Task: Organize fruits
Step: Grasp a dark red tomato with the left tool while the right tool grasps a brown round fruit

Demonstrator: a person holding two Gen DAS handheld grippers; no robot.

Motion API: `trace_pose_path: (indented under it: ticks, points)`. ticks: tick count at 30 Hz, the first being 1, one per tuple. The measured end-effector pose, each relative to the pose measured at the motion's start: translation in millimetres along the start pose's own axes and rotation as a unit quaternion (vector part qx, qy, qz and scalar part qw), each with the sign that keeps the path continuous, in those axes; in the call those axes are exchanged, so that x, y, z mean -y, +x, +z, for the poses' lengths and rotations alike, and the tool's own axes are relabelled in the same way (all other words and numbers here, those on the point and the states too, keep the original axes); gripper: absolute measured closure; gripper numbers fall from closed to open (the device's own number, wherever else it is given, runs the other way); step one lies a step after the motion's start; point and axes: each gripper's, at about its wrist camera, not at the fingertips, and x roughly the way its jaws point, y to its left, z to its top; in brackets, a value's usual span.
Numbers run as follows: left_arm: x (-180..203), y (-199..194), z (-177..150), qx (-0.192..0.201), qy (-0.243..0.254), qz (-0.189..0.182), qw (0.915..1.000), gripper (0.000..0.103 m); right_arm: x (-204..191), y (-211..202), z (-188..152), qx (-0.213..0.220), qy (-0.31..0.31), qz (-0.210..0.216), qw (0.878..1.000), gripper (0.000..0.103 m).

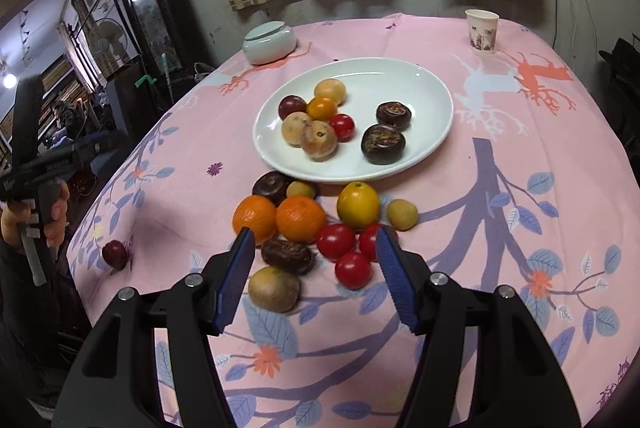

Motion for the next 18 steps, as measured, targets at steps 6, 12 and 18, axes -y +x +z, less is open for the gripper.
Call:
trace_pose_path:
  ticks: [6, 12, 18]
  points:
    - [-13.6, -18.5, -61.9, -0.013, -0.016, 0.04, 0.999, 0.01, -3.8, -1.9, -19.9, -0.005, -0.002, 0.002, 1.0, 0.04]
    - [-19.9, -26.1, -99.0, -0.025, -0.023, 0.076, 0.9965, 0.01, -6.8, -7.1, -46.2, -0.011, -0.013, -0.013, 1.0, 0.04]
    - [-16.7, -15.4, -120.8, -0.043, -0.019, 0.093, 0.9945, 0.01, -15.8, -14.5, -61.5, -0.007, -0.024, -0.004, 1.0, 0.04]
